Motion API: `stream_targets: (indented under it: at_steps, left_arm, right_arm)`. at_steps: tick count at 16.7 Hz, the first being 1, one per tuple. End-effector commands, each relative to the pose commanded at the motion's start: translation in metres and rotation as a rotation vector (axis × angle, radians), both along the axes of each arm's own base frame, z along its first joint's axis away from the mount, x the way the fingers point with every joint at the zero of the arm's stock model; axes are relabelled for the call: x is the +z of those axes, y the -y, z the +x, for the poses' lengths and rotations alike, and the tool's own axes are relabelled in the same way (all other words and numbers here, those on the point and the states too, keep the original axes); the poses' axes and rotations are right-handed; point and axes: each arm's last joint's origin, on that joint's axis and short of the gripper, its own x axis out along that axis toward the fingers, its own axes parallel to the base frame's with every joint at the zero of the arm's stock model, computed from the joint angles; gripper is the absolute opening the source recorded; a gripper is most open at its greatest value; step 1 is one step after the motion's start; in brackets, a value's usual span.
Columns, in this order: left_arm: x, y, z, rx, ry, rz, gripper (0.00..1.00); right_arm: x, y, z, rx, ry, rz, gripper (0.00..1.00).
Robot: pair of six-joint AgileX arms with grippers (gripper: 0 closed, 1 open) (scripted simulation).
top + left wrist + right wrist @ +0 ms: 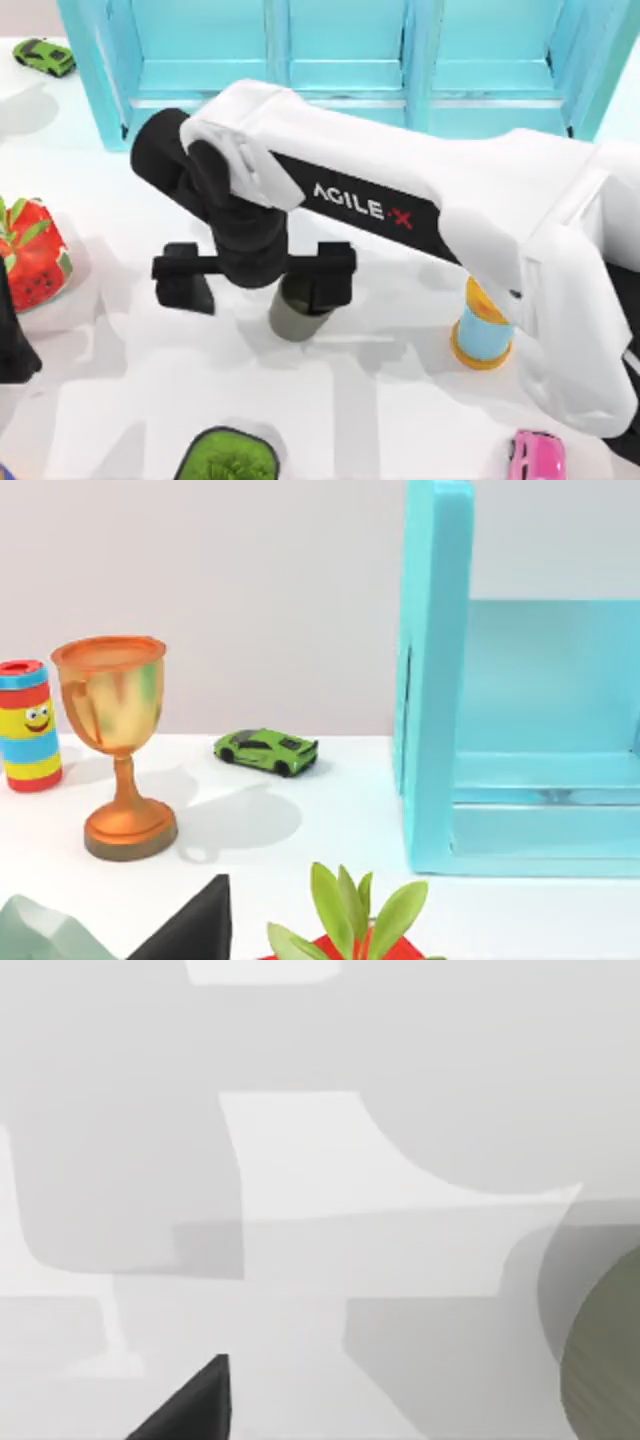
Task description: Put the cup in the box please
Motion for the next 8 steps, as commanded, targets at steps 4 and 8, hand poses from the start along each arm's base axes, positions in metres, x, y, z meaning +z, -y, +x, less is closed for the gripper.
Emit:
stream_targets:
  at_steps: [4,8]
  left_arm:
    - [0.0000,0.0000,0.0000,0.000,0.000,0.000,1.00]
    - [0.0000,0.0000,0.0000,0.000,0.000,0.000,1.00]
  right_arm:
    - [0.0000,0.0000,0.0000,0.000,0.000,0.000,0.85]
    - [0.0000,0.0000,0.0000,0.000,0.000,0.000,0.55]
